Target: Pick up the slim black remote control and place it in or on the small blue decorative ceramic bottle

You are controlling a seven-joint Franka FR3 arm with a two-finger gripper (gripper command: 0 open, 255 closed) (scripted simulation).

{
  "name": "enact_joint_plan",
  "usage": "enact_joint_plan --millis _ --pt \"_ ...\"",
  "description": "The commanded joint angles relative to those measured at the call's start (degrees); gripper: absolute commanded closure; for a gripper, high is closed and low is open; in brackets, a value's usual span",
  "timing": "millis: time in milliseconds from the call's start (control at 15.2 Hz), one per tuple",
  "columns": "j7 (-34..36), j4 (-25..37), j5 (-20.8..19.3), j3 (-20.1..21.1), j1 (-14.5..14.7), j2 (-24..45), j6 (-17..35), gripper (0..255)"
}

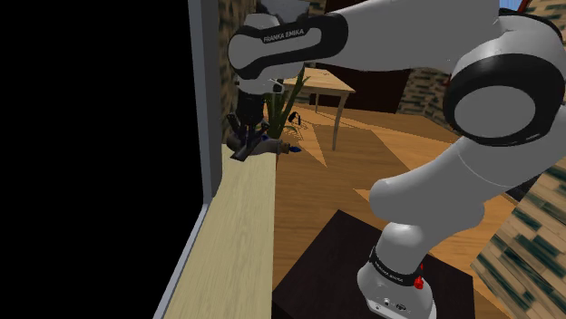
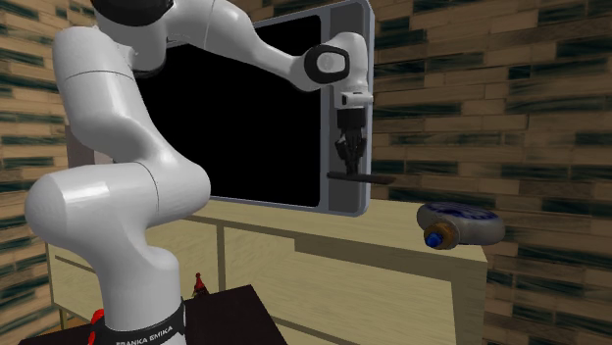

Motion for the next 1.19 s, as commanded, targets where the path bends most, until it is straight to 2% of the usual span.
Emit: enact_joint_plan --millis 0,396,528,660,792,990,1122 --pt "-0.81 1.84 -2.54 1.33 -3.27 3.56 1.14 255" --pt "-0.52 7.86 -12.47 6.78 -12.65 15.55 3.46 255" --pt "1.21 10.42 -17.9 9.35 -15.55 21.25 3.94 255" --pt "4.1 13.37 -24.99 11.22 -16.96 28.27 3.89 255" --pt "6.82 16.79 -32.0 10.66 -15.66 35.22 3.01 255" --pt "8.43 23.61 -39.95 6.27 -10.77 44.01 0.45 255" --pt "8.52 22.32 -40.12 5.71 -10.48 44.17 1.9 255"
